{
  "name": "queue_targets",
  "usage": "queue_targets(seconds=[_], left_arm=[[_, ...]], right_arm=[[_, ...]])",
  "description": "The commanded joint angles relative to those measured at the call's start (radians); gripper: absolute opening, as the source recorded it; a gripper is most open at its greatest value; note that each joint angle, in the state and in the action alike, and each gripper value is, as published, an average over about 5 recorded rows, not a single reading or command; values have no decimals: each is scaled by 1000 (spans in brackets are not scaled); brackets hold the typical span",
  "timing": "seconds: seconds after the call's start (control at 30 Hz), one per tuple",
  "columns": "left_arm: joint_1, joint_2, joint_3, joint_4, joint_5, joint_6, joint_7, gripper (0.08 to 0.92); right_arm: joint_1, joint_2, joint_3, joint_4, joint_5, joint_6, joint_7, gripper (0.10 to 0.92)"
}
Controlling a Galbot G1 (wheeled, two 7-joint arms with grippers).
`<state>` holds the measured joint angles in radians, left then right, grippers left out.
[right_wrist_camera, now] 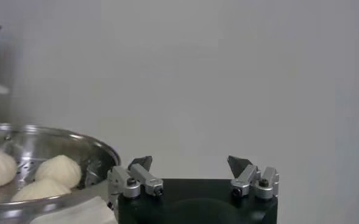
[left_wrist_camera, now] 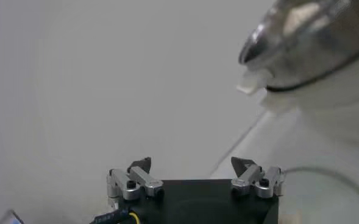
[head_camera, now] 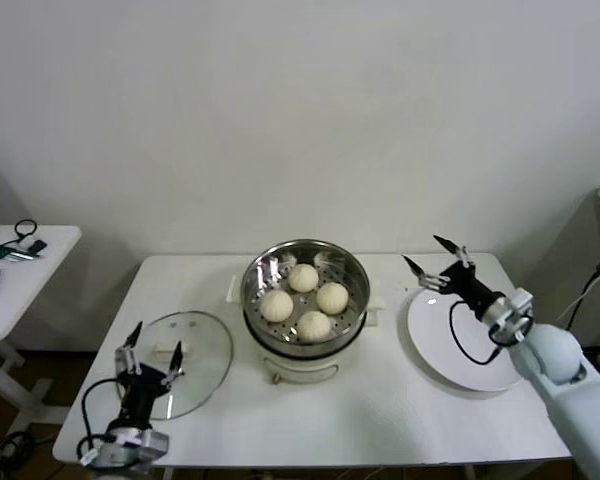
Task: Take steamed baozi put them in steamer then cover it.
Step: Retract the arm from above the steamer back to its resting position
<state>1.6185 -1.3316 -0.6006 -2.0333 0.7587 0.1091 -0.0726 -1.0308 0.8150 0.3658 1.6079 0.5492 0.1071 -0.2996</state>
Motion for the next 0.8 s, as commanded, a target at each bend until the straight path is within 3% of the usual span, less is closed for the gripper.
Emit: queue_targets(seconds=[0.03, 0.2, 0.4, 0.8], left_arm=[[-29, 43, 43, 93, 625, 93, 9, 823], [-68, 29, 69, 186, 734, 99, 18, 823], [-57, 26, 74, 207, 764, 106, 50, 823], [-202, 19, 87, 379, 737, 86, -32, 823]], right_arm=[[-275, 169, 258, 54, -37, -4, 42, 823], [-280, 189, 262, 47, -62, -1, 42, 823], [-267, 205, 254, 28, -98, 4, 37, 823], [-244, 192, 245, 11, -119, 3, 42, 823]])
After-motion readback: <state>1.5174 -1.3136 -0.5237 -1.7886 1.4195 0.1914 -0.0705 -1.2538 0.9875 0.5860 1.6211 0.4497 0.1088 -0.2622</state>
